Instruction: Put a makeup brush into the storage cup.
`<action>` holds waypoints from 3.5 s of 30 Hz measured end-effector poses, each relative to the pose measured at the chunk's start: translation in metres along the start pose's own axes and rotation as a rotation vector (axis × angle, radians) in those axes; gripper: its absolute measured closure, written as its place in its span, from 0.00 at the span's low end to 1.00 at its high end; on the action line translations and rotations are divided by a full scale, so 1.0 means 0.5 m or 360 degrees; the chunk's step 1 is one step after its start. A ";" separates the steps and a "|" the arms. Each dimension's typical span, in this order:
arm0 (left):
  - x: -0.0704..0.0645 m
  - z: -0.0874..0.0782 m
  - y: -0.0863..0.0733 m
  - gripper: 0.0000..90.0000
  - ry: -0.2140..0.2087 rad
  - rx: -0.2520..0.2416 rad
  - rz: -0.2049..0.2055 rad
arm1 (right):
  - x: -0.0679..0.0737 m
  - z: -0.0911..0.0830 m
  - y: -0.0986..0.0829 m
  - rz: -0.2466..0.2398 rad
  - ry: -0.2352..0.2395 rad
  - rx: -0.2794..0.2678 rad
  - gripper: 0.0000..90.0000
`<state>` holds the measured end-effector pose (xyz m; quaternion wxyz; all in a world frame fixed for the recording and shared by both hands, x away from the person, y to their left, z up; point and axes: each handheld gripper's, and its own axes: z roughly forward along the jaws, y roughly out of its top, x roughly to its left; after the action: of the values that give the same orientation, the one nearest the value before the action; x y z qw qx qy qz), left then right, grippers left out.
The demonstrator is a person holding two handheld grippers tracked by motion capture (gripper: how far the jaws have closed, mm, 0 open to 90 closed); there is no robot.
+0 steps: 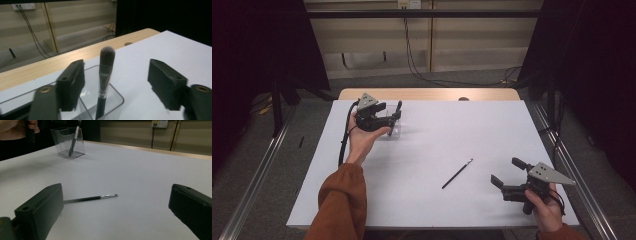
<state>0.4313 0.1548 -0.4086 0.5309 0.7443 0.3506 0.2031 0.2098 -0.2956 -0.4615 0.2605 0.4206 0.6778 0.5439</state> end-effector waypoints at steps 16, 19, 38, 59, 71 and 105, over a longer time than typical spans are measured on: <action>-0.015 -0.048 -0.011 0.08 -0.0010 0.0012 -0.0022 | -0.001 0.001 0.000 0.0001 0.0001 0.0002 0.00; -0.021 -0.059 -0.016 0.07 -0.0027 0.0027 -0.0026 | -0.002 0.001 0.000 -0.0002 -0.0002 0.0003 0.00; -0.029 -0.125 -0.072 0.03 0.0006 -0.0018 -0.0060 | -0.002 0.003 0.001 -0.0006 -0.0001 0.0003 0.00; -0.089 -0.219 -0.127 0.04 -0.0038 -0.0103 0.0016 | -0.002 0.003 0.000 -0.0011 -0.0005 0.0007 0.00; -0.103 -0.266 -0.164 0.03 -0.0008 -0.0148 -0.0025 | -0.001 0.007 0.002 -0.0002 -0.0004 0.0006 0.00; -0.119 -0.363 -0.217 0.03 0.0100 -0.0139 -0.0026 | -0.004 0.003 0.003 -0.0002 -0.0025 -0.0005 0.00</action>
<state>0.2356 0.2493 -0.4414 0.5532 0.7108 0.3640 0.2371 0.2124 -0.2963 -0.4609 0.2667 0.4241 0.6751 0.5415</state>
